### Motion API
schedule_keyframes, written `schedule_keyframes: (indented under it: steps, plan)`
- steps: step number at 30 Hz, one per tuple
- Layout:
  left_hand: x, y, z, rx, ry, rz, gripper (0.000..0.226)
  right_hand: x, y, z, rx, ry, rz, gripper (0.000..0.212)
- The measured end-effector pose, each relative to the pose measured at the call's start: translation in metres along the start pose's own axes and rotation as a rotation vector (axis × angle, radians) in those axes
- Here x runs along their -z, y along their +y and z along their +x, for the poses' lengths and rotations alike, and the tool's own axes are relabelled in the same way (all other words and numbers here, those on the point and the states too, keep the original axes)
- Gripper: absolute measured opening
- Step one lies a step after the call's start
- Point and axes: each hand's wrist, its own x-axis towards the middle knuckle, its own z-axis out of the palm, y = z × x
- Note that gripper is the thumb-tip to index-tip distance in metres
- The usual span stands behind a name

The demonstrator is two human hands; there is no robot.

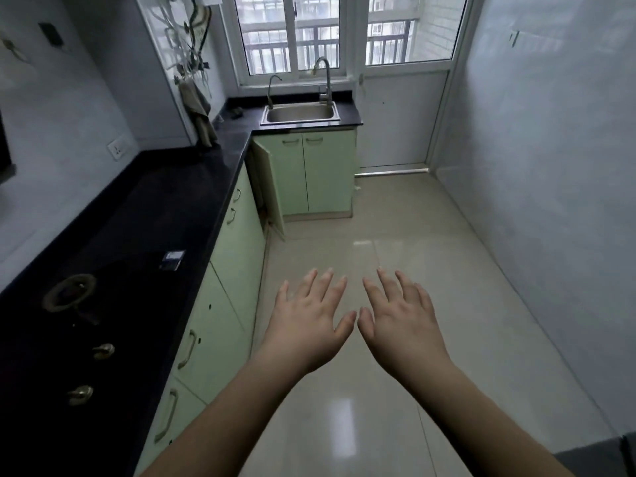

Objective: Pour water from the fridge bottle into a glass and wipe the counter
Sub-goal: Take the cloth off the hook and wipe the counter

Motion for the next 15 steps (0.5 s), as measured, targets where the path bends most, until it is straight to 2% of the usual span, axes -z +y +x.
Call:
schedule_keyframes:
  steps: [4, 7, 15]
  plan:
    - [0.014, 0.000, 0.030, 0.056, 0.000, -0.006, 0.063, 0.008, 0.019, 0.037, 0.074, -0.068, 0.052, 0.056]
    - [0.020, -0.009, 0.058, 0.086, 0.014, 0.000, 0.062, 0.007, 0.025, 0.067, 0.080, -0.055, 0.052, 0.056]
    - [0.024, -0.044, 0.133, 0.116, 0.057, -0.020, 0.063, -0.011, 0.013, 0.149, 0.108, -0.105, 0.003, 0.058]
